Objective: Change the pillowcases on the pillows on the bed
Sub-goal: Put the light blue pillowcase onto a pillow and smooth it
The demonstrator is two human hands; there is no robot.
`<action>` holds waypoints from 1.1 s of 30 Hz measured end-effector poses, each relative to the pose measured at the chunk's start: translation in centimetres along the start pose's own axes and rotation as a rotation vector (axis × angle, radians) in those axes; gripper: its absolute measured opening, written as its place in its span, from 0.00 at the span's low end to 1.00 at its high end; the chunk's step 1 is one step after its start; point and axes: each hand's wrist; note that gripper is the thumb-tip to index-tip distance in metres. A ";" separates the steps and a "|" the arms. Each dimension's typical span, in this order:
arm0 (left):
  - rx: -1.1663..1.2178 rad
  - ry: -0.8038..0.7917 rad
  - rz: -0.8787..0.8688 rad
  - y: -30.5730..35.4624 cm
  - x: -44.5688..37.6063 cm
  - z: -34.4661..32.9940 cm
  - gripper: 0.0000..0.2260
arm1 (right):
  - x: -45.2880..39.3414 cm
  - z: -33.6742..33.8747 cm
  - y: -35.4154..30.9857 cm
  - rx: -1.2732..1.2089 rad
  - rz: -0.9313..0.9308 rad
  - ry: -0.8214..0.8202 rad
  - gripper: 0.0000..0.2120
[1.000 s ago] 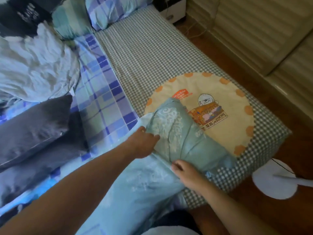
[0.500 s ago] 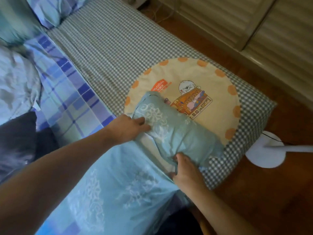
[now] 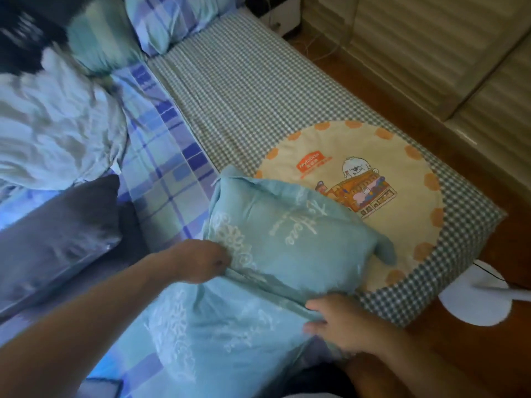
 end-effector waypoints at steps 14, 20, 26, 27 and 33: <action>-0.060 0.143 0.035 1.6 -1.7 6.7 0.16 | -3.2 -1.0 4.3 -0.343 -0.377 0.418 0.08; 0.283 0.447 0.001 6.4 -9.7 10.5 0.09 | -2.7 -0.8 7.5 -0.396 -0.360 0.550 0.16; 0.455 0.841 0.183 9.9 -13.6 7.1 0.15 | -2.0 -0.7 11.1 -0.405 -0.518 0.631 0.18; 0.557 0.764 0.311 9.8 -13.9 6.5 0.21 | -2.3 -0.4 11.3 -0.407 -0.598 0.615 0.16; 0.935 0.622 0.357 7.7 -12.1 2.1 0.28 | -5.5 6.9 14.2 -0.379 -0.625 0.704 0.18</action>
Point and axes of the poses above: each hand's wrist, its own x-axis away from the middle knuckle, its own z-axis out of the back of the hand, y = z × x, and after that the axes turned 15 degrees about -y, right-handed
